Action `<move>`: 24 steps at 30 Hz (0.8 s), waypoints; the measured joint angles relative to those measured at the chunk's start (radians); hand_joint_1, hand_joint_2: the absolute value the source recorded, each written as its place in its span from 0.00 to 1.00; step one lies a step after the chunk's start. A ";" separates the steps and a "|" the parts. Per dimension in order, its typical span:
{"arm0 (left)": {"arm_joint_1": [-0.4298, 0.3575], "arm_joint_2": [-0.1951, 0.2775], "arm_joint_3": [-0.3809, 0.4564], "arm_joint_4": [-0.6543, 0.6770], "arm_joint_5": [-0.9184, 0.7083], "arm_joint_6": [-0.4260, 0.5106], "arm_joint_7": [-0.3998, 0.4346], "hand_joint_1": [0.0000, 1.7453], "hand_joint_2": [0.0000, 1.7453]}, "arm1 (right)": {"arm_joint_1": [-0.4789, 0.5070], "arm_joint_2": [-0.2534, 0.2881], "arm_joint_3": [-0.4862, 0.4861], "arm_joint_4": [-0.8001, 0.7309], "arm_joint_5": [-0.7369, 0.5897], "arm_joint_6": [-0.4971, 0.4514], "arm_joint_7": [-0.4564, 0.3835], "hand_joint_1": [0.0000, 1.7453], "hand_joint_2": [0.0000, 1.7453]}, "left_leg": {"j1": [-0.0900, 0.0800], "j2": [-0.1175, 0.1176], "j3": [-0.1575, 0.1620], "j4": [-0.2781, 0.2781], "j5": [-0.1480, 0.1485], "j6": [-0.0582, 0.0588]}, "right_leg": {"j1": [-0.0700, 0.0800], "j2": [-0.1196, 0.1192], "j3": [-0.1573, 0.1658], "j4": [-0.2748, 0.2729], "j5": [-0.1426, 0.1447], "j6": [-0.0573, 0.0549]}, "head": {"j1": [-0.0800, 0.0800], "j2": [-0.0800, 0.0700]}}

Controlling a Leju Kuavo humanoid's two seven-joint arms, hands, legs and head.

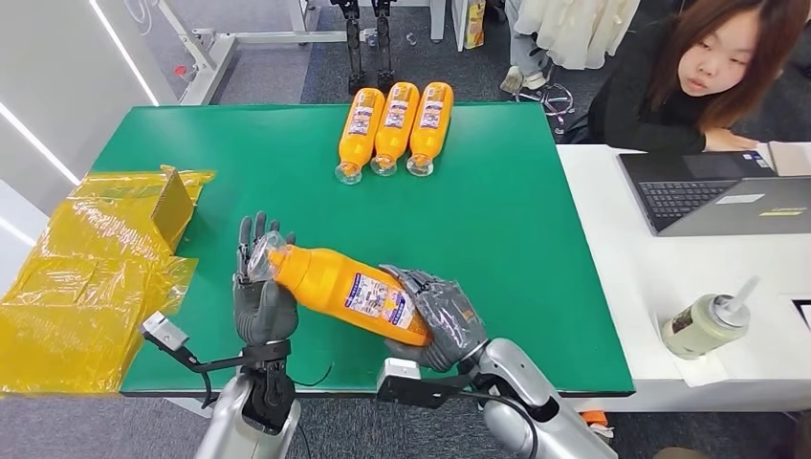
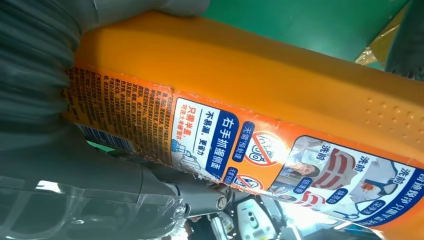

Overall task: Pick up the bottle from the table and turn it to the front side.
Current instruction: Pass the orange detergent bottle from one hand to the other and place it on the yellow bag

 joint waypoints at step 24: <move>-0.002 0.003 -0.106 -0.088 0.053 -0.007 0.033 1.00 1.00 | 0.118 0.036 -0.015 -0.114 0.099 0.052 0.066 1.00 1.00 | 0.000 0.000 0.000 0.000 0.000 0.000 | 0.000 0.000 0.000 0.000 0.000 0.000 | 0.000 0.000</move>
